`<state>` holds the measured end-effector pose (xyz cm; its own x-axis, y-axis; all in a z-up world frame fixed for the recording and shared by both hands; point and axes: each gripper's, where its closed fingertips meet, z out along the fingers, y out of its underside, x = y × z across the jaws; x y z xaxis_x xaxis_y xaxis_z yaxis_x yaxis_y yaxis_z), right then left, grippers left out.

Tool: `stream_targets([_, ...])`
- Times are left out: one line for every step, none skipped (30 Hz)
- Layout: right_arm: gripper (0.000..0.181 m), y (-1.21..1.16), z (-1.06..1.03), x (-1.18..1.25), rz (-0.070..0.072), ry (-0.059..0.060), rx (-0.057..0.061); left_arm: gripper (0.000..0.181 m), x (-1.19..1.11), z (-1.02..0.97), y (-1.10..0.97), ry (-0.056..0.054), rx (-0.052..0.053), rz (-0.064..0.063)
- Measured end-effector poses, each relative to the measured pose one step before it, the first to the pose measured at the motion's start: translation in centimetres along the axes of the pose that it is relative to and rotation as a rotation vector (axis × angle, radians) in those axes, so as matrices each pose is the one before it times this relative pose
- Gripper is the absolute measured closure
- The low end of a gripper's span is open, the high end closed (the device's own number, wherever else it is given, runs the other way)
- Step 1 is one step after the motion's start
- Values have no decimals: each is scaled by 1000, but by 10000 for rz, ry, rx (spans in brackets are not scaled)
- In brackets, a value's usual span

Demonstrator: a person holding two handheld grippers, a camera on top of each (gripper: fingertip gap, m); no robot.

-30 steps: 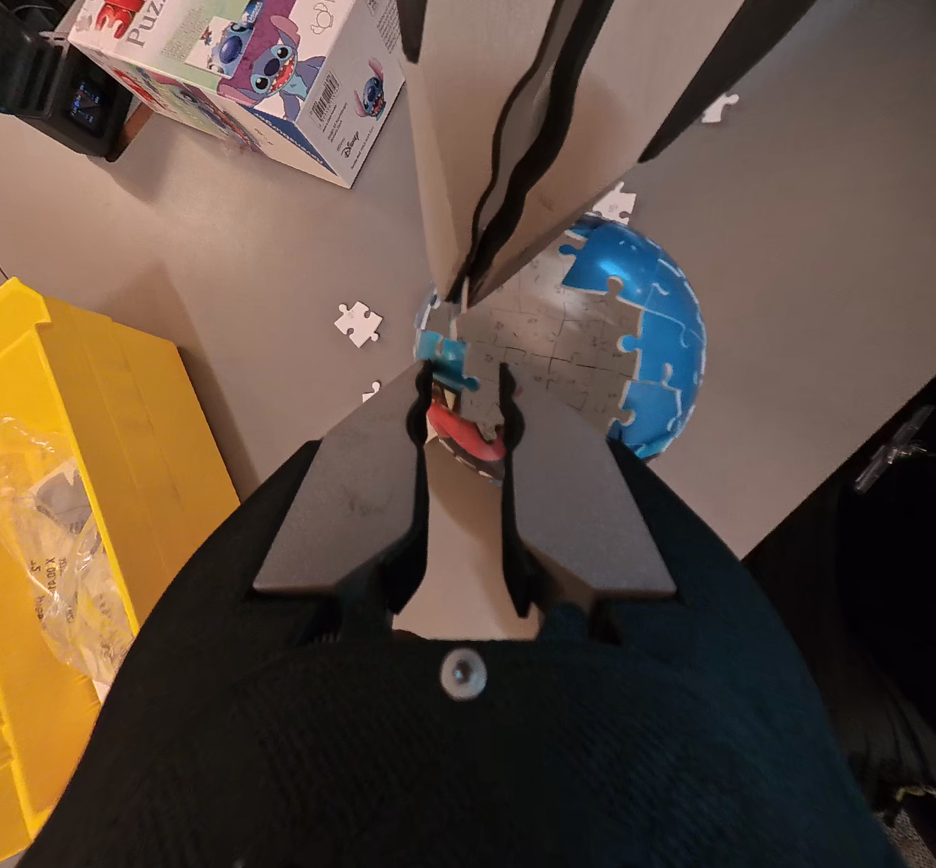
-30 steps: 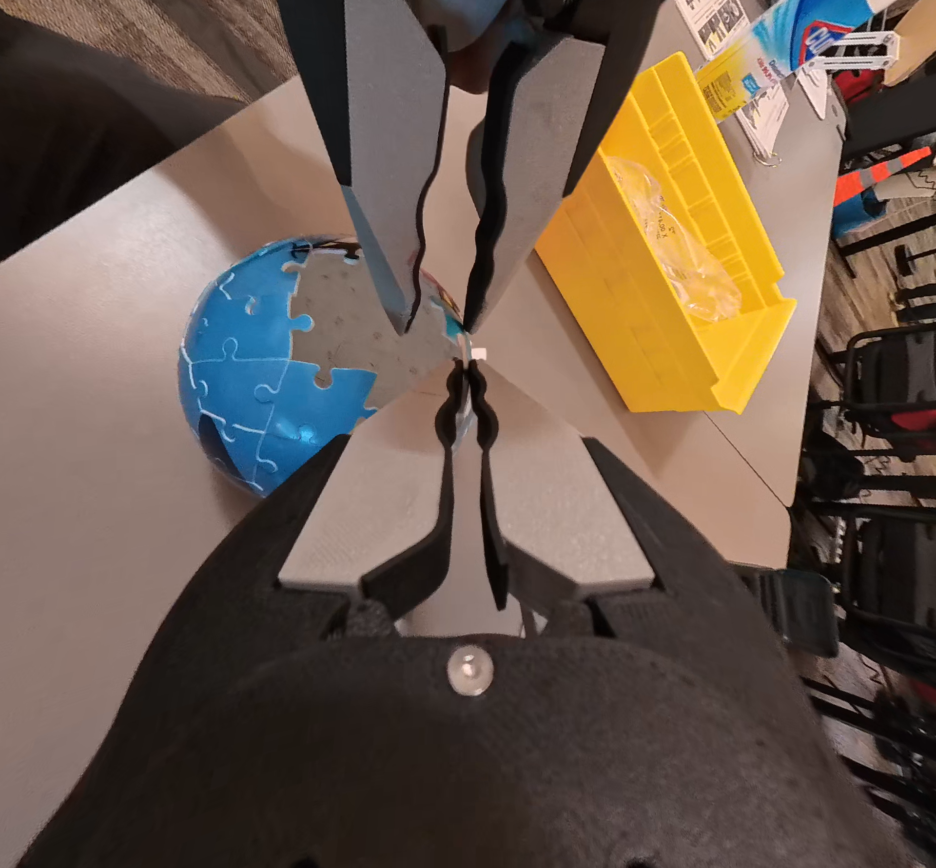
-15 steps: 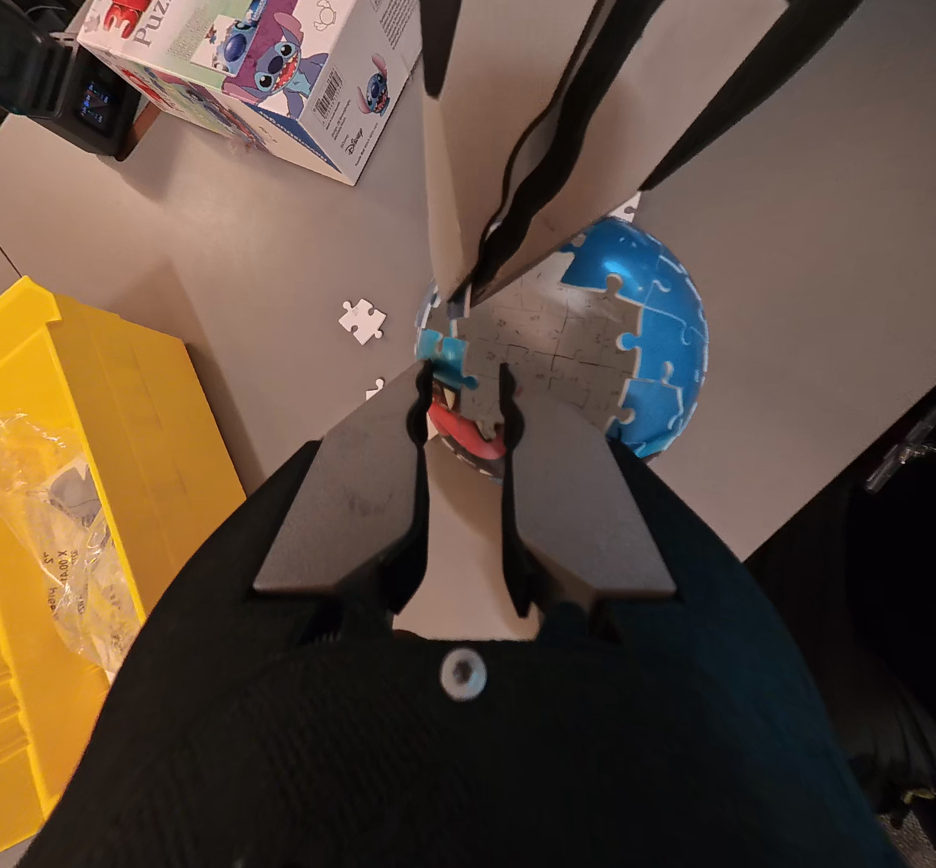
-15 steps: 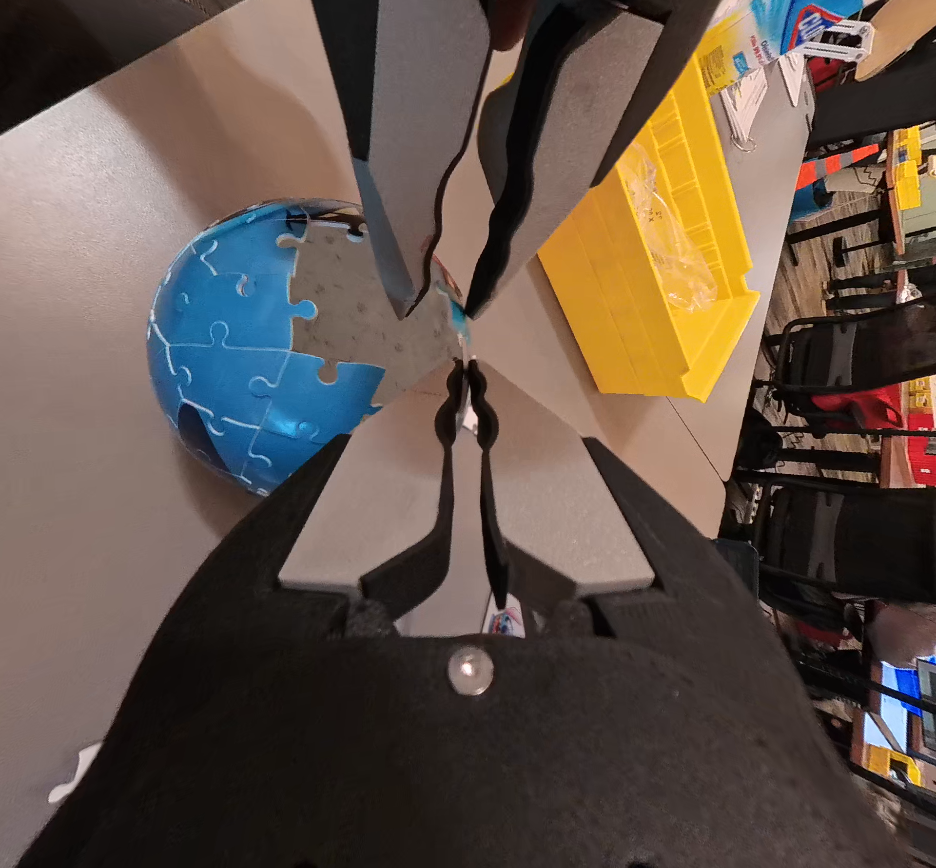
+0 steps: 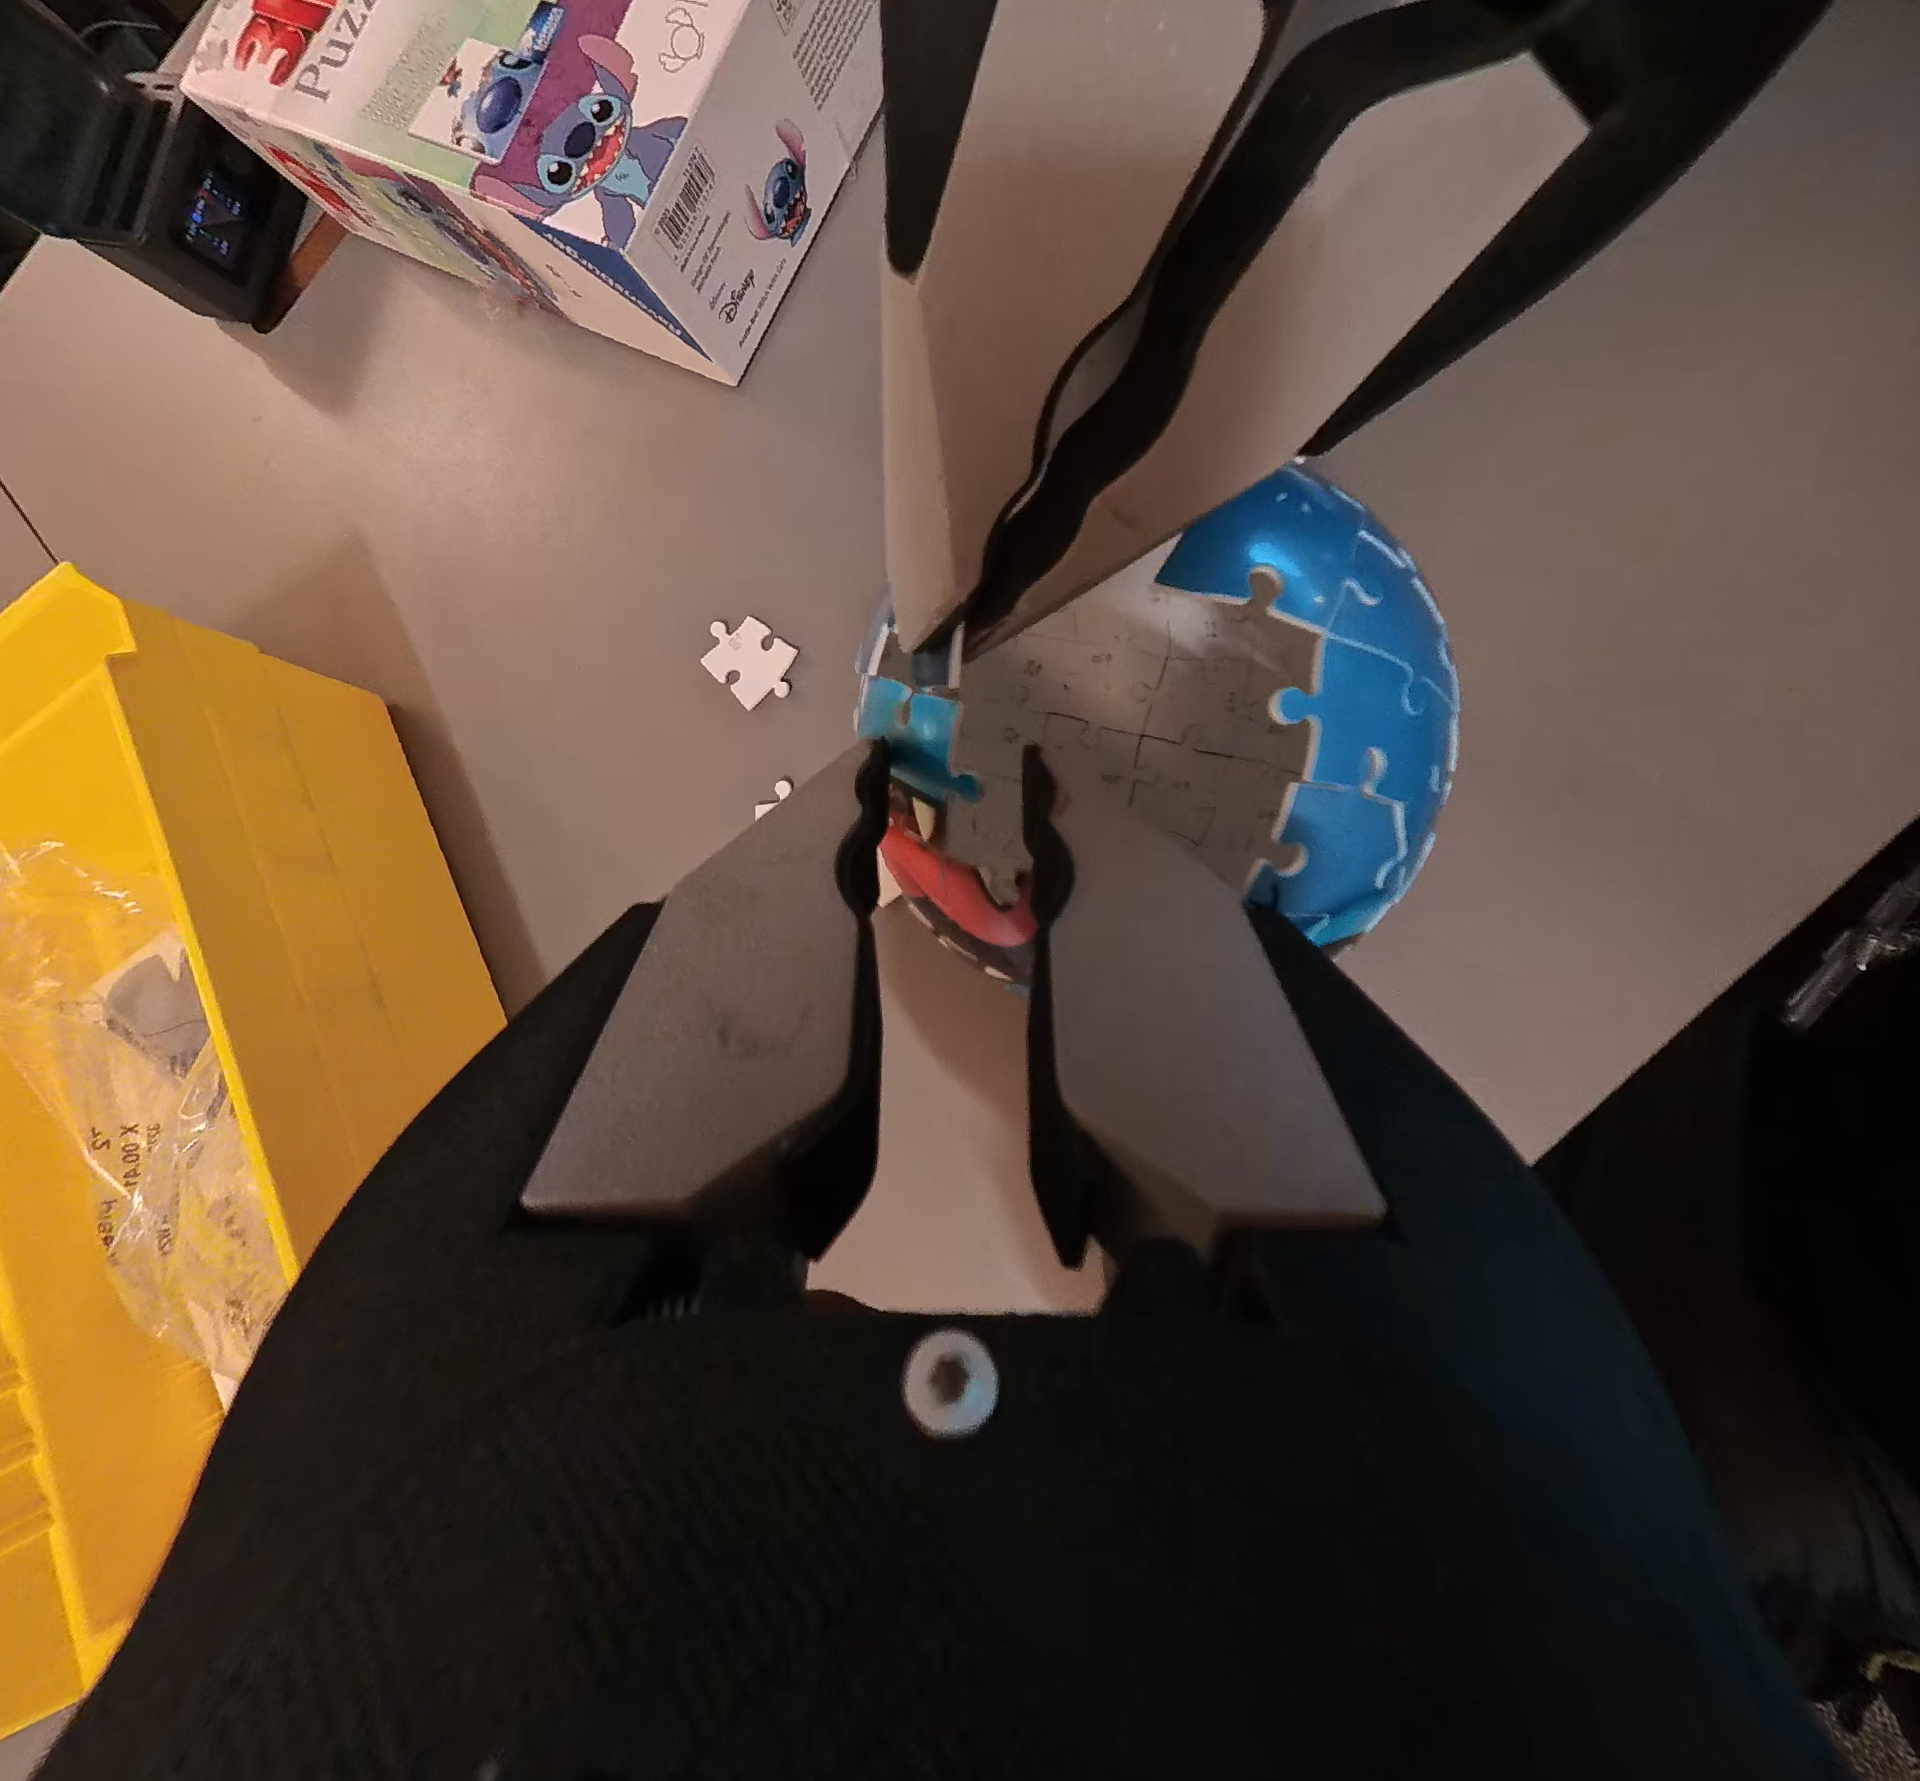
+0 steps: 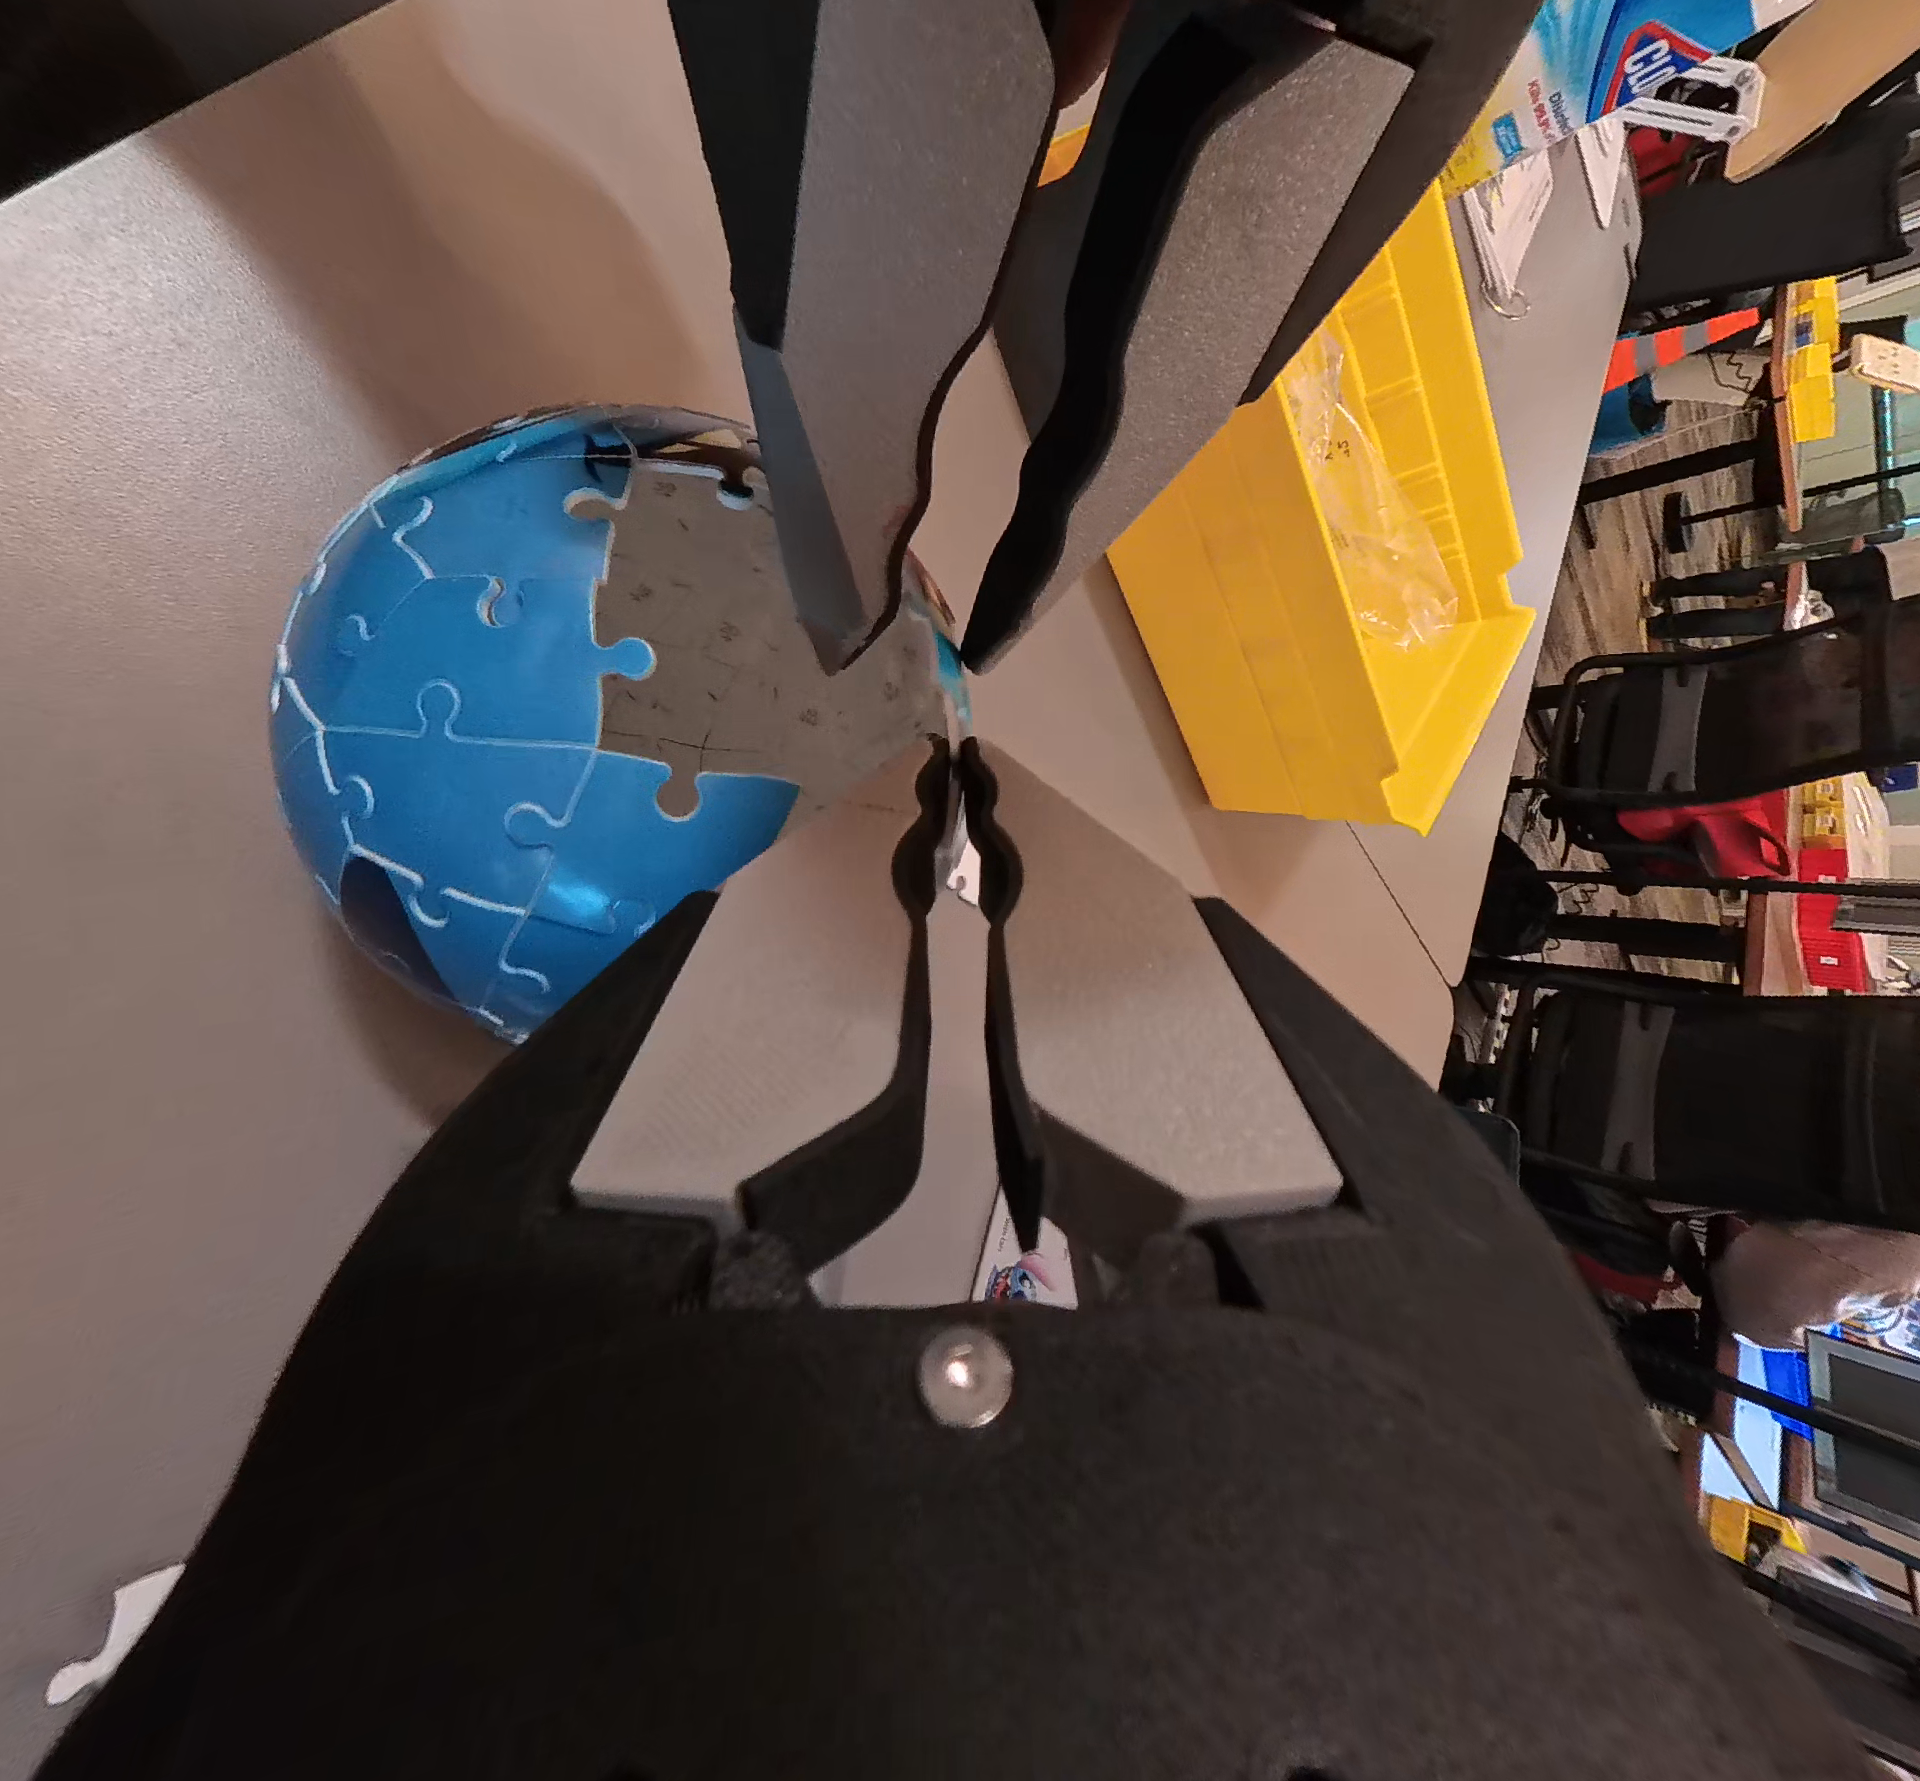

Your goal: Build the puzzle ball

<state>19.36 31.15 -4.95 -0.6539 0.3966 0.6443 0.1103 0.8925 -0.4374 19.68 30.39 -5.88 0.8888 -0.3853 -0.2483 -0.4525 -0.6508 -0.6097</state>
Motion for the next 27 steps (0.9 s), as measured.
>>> stream_targets([181, 58, 43, 35, -56, 57, -42, 158, -6, 1, -12, -30, -1, -14])
stream_targets([181, 52, 37, 40, -76, 68, -41, 158, 1, 14, -4, -41, -8, 1])
stream_targets([181, -2, 25, 21, -62, 45, -8, 159, -32, 11, 1, -66, -23, 17])
stream_targets([181, -43, 0, -13, -24, 18, 14, 159, -12, 9, 17, -55, -25, 21])
stream_targets([181, -32, 12, 7, -13, 13, 13, 159, 4, 6, 6, -45, -29, 22])
stream_targets([181, -32, 14, 7, -27, 25, 21, 159, -15, 9, -2, -42, -31, 15])
stream_targets([181, -41, 27, 3, -33, 24, 30, 159, -12, 14, -16, -24, -20, -1])
stream_targets([181, -23, 27, 1, -22, 21, 23, 159, -12, 24, -44, -13, -3, -13])
stream_targets([181, -13, 24, 26, -18, 29, 19, 159, -30, 27, -59, -10, 14, -23])
stream_targets([181, -24, 12, 21, -31, 30, 22, 159, -24, 19, -65, -3, 13, -22])
stream_targets([181, -1, 3, 16, -28, 26, 11, 160, -38, 34, -55, -19, 12, -12])
stream_targets([181, -14, -22, 13, -15, 20, 12, 161, -68, 30, -61, -52, 14, -5])
stream_targets([181, -13, -10, 5, -19, 16, 7, 163, -79, 55, -37, -80, -3, 17])
stream_targets([181, -5, -12, 2, -16, 12, 8, 164, -86, 52, -10, -99, -20, 40])
stream_targets([181, -1, -11, -8, -6, 7, 12, 166, -93, 52, -2, -114, -28, 49])
stream_targets([181, 8, 2, 7, 0, 9, 11, 166, -49, 52, -17, -86, -26, 35])
stream_targets([181, 7, -1, 3, 0, 9, 5, 166, -28, 38, -22, -71, -25, 1])
stream_targets([181, 3, 1, 5, 1, 1, 4, 166, -26, 38, -25, -71, -23, -1])
stream_targets([181, 8, 11, -3, 4, 0, -4, 166, -31, 46, -3, -77, -22, -5])
stream_targets([181, 11, 5, 6, 5, -1, -2, 167, -25, 38, -13, -70, -23, 9])
stream_targets([181, 0, 10, 6, 7, 1, 6, 167, -23, 13, -6, -70, -18, 16])
stream_targets([181, -3, -4, 2, 12, 0, 6, 167, -19, 13, -8, -68, -17, 16])
stream_targets([181, -3, 3, 3, 13, -3, 5, 167, -17, 12, -25, -77, -6, 24])
stream_targets([181, -1, -5, 2, 10, -1, 4, 168, -17, 5, -14, -90, -5, 26])
stream_targets([181, 13, -2, 1, 9, 0, 3, 168, -26, 6, 4, -104, -21, 24])
stream_targets([181, -3, 4, 9, 10, 0, 5, 169, -20, -4, 6, -108, -30, 32])
stream_targets([181, -6, -3, -5, 14, -4, 7, 169, -16, -14, 10, -108, -32, 42])
